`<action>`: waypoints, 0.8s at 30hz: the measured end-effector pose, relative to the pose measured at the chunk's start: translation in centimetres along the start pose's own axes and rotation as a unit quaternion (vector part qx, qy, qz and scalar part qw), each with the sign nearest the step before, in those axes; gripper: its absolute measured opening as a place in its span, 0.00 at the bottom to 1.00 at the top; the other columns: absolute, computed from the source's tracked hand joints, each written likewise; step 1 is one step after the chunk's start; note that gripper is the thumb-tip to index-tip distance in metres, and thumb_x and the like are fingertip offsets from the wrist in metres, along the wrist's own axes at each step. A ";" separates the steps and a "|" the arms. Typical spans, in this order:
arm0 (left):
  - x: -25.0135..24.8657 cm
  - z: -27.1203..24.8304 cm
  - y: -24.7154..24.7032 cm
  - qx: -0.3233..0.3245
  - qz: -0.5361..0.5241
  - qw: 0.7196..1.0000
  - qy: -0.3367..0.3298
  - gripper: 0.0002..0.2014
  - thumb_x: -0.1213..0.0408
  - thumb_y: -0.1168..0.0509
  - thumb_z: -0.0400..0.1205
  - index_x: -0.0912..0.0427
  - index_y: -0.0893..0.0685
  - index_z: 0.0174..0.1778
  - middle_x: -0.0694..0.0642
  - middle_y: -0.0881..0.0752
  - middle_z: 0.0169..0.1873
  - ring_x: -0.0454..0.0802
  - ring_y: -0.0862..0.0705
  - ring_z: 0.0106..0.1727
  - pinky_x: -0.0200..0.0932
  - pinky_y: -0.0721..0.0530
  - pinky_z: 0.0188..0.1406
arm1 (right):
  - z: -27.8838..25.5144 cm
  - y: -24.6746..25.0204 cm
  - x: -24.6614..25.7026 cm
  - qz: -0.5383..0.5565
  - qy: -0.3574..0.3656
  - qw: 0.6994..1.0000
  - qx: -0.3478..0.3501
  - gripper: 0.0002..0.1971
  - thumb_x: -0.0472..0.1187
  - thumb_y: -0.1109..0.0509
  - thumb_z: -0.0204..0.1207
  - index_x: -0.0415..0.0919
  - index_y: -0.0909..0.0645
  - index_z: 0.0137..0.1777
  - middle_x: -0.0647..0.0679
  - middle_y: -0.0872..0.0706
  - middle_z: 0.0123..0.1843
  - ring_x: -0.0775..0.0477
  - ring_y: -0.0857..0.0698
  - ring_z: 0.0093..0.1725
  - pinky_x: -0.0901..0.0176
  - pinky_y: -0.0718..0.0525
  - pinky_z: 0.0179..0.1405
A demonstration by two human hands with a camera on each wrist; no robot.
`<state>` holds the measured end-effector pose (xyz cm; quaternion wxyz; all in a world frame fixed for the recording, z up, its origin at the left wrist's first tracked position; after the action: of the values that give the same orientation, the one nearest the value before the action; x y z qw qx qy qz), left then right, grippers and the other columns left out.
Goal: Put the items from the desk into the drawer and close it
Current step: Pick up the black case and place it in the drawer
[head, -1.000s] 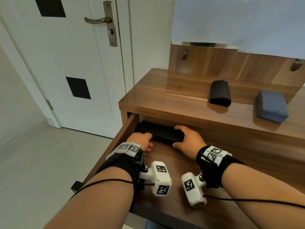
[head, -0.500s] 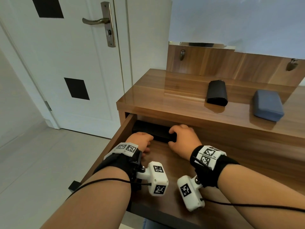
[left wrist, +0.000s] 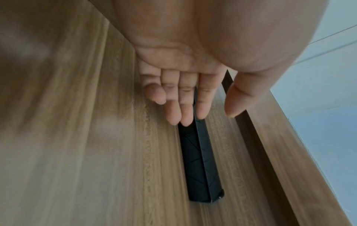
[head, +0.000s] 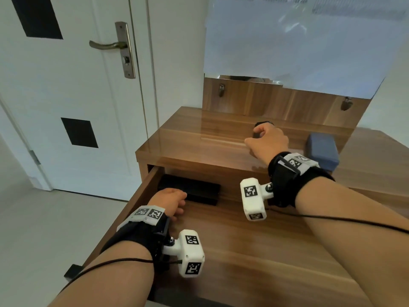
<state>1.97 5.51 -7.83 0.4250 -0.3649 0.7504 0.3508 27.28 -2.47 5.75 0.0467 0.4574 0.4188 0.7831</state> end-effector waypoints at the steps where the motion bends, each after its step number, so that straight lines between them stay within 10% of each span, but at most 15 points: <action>1: 0.0 0.1 0.0 0.002 -0.004 1.000 -0.002 0.04 0.62 0.41 0.83 0.55 0.21 0.44 0.53 0.20 0.35 0.48 0.23 0.32 0.39 0.28 0.27 | 0.8 0.2 -0.7 -0.039 -0.032 0.999 0.000 0.23 0.51 0.30 0.67 0.50 0.24 0.63 0.43 0.22 0.65 0.36 0.26 0.67 0.48 0.25 0.62; 10: 0.3 0.9 -0.3 0.013 0.006 1.000 -0.019 0.06 0.61 0.39 0.82 0.50 0.20 0.40 0.53 0.17 0.38 0.48 0.21 0.34 0.40 0.26 0.29 | 3.0 -1.8 -3.4 -0.099 -0.166 0.980 0.041 0.48 0.54 0.24 0.62 0.48 0.47 0.78 0.35 0.33 0.74 0.29 0.32 0.73 0.37 0.30 0.68; 24: 0.1 1.1 0.1 0.002 0.005 0.999 -0.035 0.06 0.60 0.38 0.82 0.49 0.20 0.39 0.53 0.16 0.39 0.49 0.20 0.36 0.39 0.26 0.29 | -0.4 -0.7 -1.2 0.020 -0.064 0.998 -0.011 0.36 0.55 0.32 0.61 0.51 0.36 0.71 0.43 0.21 0.67 0.36 0.24 0.66 0.40 0.26 0.67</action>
<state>2.30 6.44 -8.34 0.4503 -0.3481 0.7372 0.3641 27.48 -2.80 4.36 0.0629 0.5139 0.3974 0.7576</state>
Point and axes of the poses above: each hand's wrist, its own z-axis towards the middle knuckle, its own y-axis out of the back of the hand, x = y × z, the point moved 8 cm from there along z, towards the middle knuckle
